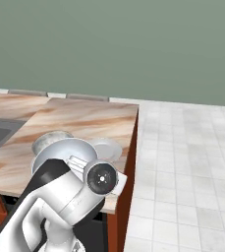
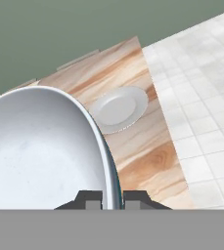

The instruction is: Move the bowls from the cabinet to the plates on the dining table.

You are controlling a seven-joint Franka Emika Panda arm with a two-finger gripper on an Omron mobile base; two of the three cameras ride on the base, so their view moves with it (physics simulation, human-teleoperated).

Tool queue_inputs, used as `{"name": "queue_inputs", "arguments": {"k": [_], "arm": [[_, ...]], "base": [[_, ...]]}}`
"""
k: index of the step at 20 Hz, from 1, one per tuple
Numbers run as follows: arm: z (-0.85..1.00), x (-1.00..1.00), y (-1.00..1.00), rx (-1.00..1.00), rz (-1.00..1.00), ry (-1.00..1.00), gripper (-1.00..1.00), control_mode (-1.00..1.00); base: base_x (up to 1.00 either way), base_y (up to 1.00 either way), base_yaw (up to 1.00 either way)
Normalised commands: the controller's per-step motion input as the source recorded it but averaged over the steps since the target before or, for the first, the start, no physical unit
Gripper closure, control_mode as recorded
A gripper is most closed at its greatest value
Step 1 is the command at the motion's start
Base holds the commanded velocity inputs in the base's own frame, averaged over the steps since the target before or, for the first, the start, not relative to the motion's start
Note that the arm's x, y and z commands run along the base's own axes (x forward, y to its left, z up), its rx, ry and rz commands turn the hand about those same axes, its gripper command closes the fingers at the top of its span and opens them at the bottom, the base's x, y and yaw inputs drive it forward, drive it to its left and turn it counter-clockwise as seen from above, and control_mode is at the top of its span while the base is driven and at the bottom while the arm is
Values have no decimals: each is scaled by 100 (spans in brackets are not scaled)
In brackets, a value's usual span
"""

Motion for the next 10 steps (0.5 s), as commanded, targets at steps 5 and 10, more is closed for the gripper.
{"name": "queue_inputs", "arguments": {"k": [5, 10], "arm": [[0, 4, 0, 0, 0, 0, 100, -100], [0, 45, -10, 4, -1, 4, 100, -100]], "base": [[0, 0, 0], [0, 0, 0]]}}
